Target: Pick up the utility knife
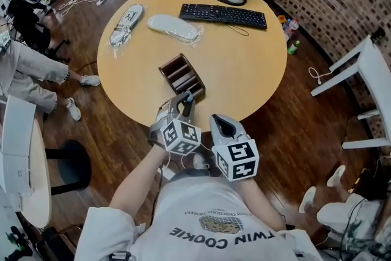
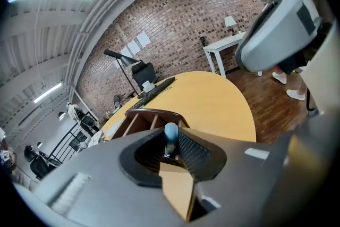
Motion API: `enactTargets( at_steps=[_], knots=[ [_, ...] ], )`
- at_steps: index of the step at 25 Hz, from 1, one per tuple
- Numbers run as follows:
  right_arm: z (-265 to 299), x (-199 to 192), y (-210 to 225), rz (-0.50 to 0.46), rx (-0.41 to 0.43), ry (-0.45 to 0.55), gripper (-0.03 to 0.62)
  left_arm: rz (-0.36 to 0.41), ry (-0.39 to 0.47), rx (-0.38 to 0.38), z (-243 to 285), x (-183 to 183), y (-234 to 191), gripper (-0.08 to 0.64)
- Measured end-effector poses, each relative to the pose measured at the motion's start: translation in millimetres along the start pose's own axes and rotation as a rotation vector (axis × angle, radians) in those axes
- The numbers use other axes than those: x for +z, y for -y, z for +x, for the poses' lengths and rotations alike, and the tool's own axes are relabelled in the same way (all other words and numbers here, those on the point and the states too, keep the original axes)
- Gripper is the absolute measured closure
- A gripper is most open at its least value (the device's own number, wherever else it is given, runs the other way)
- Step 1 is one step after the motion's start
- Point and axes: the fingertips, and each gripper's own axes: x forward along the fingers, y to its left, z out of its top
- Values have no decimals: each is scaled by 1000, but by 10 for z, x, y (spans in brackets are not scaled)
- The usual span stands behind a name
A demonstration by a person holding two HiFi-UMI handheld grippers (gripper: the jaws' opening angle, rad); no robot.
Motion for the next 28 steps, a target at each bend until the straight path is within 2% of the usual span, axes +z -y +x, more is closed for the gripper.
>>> enactTargets(
  at_steps=[7,20,28],
  knots=[
    [-120,12,-23,-20,28,1,594,-34,12,31,-154,107,-6,488],
    [-442,31,43,-52,68,25,594,-243,66,117,-655,391,15,488],
    [-761,-52,114,-58,87,47,594,-361,115,147,-1036,614,270,488]
  ],
)
